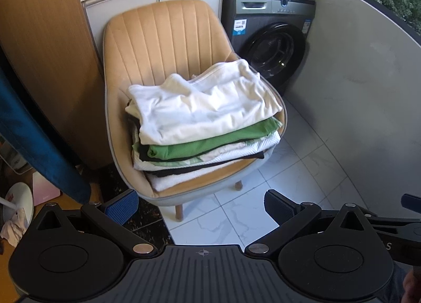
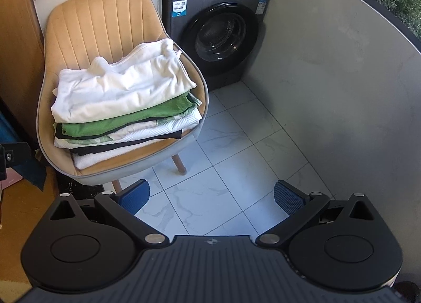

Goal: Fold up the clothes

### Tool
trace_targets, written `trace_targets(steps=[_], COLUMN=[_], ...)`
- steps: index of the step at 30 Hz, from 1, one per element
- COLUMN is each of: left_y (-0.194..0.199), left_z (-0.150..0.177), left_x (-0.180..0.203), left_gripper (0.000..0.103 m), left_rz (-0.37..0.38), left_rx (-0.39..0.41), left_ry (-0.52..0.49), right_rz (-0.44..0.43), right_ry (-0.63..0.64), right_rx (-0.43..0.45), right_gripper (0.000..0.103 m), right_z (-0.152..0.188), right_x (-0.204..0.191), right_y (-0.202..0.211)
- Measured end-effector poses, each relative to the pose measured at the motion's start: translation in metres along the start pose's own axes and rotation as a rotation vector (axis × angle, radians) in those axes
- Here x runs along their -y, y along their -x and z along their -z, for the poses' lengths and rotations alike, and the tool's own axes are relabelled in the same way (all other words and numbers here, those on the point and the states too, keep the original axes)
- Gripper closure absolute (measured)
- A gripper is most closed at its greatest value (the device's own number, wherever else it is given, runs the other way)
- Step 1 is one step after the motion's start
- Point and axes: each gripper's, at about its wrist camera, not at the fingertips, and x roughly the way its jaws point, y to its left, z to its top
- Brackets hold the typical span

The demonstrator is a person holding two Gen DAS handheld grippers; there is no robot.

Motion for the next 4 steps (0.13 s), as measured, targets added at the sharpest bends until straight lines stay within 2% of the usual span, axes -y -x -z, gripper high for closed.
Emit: trace_targets(steps=[4], left_y=[0.0009], left_z=[-0.0031], left_x=[0.0053], left_gripper=[0.001], left_rz=[0.008], left_rx=[0.015], left_ry=[-0.015], right_rz=[-0.009], right_ry=[-0.005], right_rx=[0.000], right_gripper=[0.000], right_z=[-0.0011], right_x=[0.0052], right_y=[-0.0022])
